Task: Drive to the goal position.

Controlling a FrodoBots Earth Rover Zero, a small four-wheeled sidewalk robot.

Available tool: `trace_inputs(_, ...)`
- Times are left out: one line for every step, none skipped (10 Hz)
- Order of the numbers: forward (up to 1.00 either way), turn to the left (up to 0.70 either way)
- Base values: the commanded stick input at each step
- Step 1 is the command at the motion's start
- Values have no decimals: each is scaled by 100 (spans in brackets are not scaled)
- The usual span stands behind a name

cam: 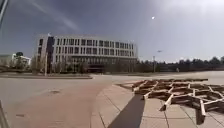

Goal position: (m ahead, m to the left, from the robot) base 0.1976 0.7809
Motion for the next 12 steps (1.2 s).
trace_inputs(5,0)
trace_inputs(5,0)
trace_inputs(5,0)
trace_inputs(5,0)
trace_inputs(5,0)
trace_inputs(5,0)
trace_inputs(5,0)
trace_inputs(5,0)
trace_inputs(5,0)
trace_inputs(4,0)
trace_inputs(5,0)
trace_inputs(5,0)
